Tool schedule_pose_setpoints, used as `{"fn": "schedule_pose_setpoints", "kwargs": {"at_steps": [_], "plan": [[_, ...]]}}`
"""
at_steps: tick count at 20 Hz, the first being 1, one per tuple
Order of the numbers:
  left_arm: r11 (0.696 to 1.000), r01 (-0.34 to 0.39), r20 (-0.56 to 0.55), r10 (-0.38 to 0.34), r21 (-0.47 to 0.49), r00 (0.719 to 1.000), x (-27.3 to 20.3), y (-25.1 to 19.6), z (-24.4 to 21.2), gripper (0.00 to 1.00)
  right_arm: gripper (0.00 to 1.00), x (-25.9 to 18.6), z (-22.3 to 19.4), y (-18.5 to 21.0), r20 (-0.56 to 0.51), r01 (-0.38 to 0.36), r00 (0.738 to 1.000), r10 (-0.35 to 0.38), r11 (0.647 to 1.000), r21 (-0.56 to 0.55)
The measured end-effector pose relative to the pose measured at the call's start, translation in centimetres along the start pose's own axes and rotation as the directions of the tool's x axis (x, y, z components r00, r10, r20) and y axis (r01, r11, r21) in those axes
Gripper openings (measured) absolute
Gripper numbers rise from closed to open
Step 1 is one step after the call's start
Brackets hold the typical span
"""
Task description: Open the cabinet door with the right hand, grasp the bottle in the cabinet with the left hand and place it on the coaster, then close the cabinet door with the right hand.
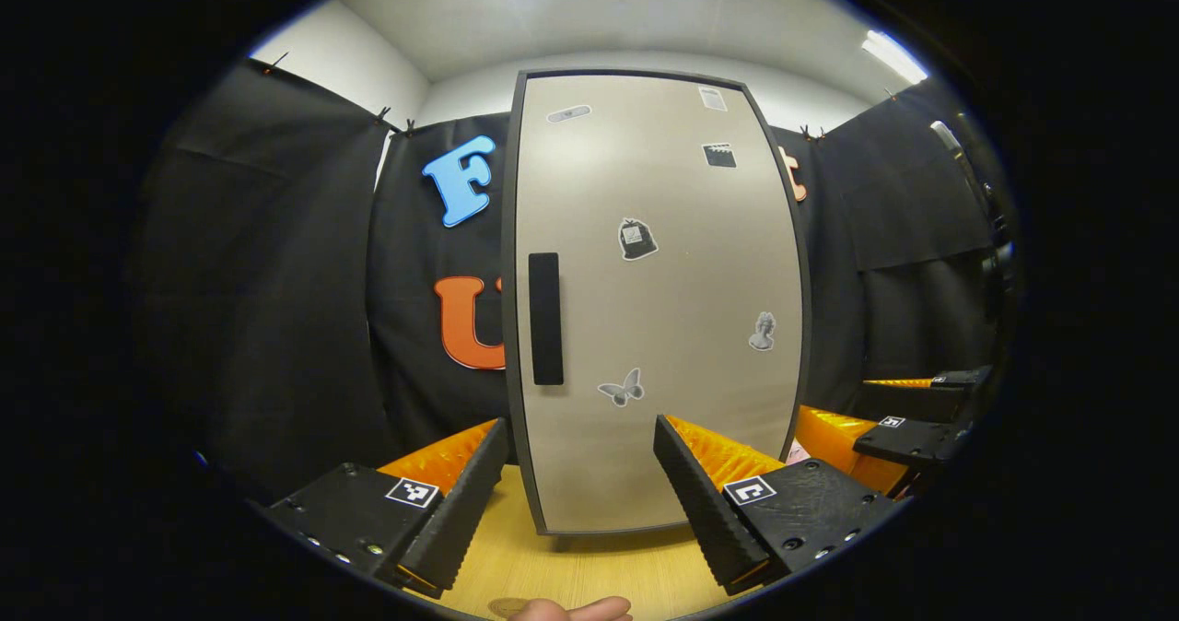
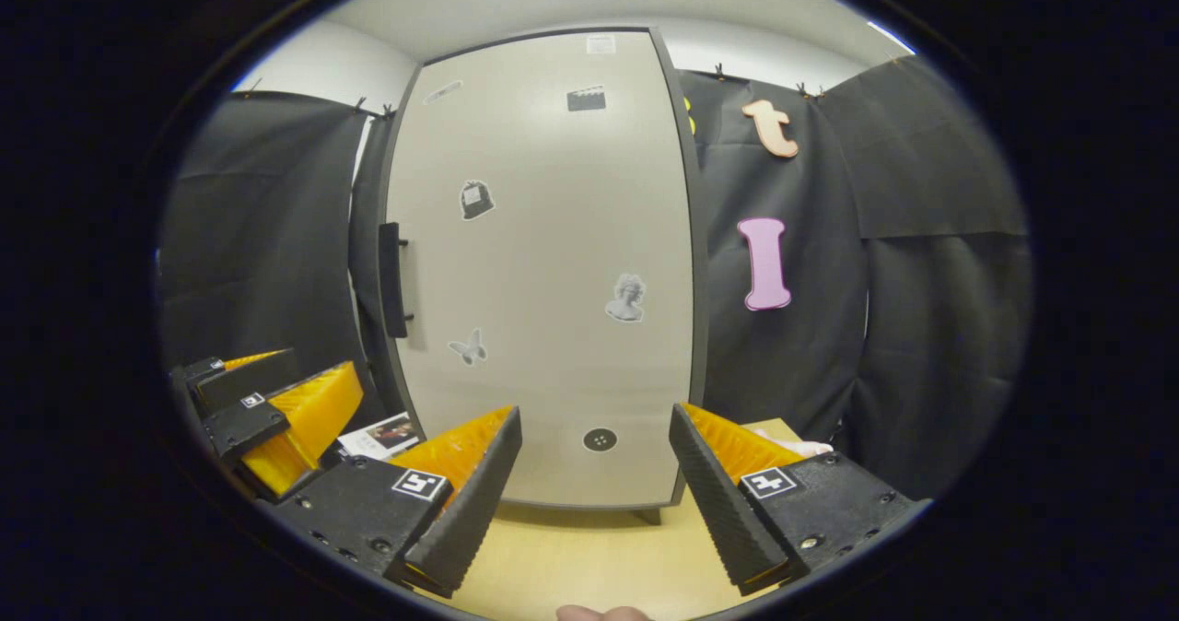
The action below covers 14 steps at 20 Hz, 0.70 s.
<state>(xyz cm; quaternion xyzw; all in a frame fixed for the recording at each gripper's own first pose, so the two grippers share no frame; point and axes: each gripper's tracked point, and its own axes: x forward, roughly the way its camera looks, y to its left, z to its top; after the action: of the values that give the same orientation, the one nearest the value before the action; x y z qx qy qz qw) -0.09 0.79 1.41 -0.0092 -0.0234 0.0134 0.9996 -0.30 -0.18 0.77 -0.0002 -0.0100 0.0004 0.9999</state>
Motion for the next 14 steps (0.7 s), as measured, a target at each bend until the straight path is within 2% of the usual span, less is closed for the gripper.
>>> {"fn": "schedule_pose_setpoints", "kwargs": {"at_steps": [1, 5, 14], "plan": [[1.0, 0.002, 0.001, -0.002, 0.001, 1.0, -0.01, 0.08, -0.1, 0.96, 1.0, -0.05, 0.22, -0.35, 0.01, 0.015, 1.0, -0.015, 1.0, -0.015], [1.0, 0.007, 0.0, -0.007, -0.004, 1.0, -0.12, 0.13, -0.33, 0.96, 0.98, -0.3, 0.92, -0.18, 0.041, 0.011, 0.999, -0.011, 1.0, -0.016], [1.0, 0.017, -0.012, -0.017, -0.003, 1.0, -0.19, -0.04, -0.49, 0.96, 0.99, -0.25, 0.18, -0.26, 0.013, 0.011, 1.0, -0.011, 1.0, -0.008]]}}
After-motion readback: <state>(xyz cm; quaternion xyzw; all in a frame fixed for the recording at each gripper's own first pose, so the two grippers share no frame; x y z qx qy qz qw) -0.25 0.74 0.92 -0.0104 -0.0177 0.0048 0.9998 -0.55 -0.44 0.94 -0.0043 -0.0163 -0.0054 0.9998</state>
